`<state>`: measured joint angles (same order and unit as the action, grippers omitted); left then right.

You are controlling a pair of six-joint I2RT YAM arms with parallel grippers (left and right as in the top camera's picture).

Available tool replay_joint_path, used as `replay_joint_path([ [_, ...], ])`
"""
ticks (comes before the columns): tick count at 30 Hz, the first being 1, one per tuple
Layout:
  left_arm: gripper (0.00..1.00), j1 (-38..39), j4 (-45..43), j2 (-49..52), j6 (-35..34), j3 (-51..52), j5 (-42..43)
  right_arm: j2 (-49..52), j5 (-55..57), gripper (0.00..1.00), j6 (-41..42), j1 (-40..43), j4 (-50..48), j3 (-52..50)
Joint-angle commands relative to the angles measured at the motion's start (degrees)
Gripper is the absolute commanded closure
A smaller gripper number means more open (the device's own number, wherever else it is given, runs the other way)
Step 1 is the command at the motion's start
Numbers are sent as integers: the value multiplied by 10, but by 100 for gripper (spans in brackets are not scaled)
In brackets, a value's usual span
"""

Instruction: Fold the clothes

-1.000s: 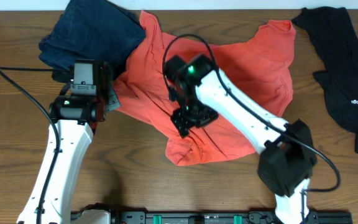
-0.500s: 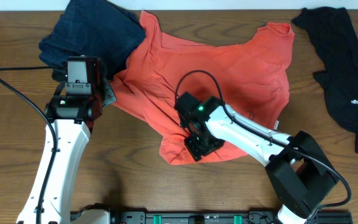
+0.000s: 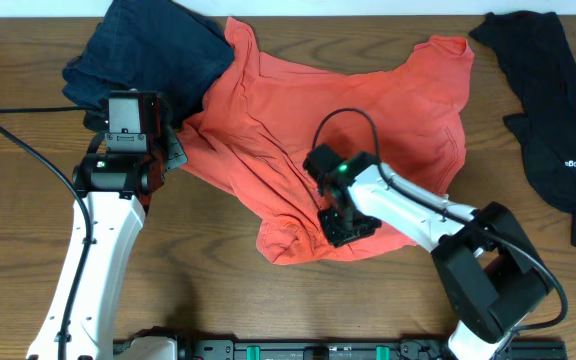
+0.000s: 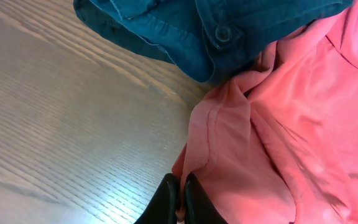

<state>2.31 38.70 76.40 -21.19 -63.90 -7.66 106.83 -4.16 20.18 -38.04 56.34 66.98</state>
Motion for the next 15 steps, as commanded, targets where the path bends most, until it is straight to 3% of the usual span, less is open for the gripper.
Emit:
replay_joint_path([
  [1,94,-3,0,4,-5,-9,-3,-8,11,57,-5,6,-7,-4],
  [4,94,-3,0,4,-5,-9,-3,-8,-30,52,-46,5,-17,-4],
  [10,94,-3,2,4,-5,-9,-3,-8,-73,56,-85,-15,-11,-6],
  [11,94,-3,2,4,-5,-9,-3,-8,-72,60,-85,-18,-11,-8],
  [12,94,-3,2,4,-5,-9,-3,-8,-72,71,-82,-21,-10,-11],
  [13,94,-3,2,4,-5,-9,-3,-8,-72,90,-74,-21,-7,-15],
  [14,94,-4,3,4,-5,-9,-3,-8,-69,99,-64,-21,-2,-17],
  [15,94,-4,4,4,-2,-9,-3,-8,-63,99,-55,-20,5,-17],
])
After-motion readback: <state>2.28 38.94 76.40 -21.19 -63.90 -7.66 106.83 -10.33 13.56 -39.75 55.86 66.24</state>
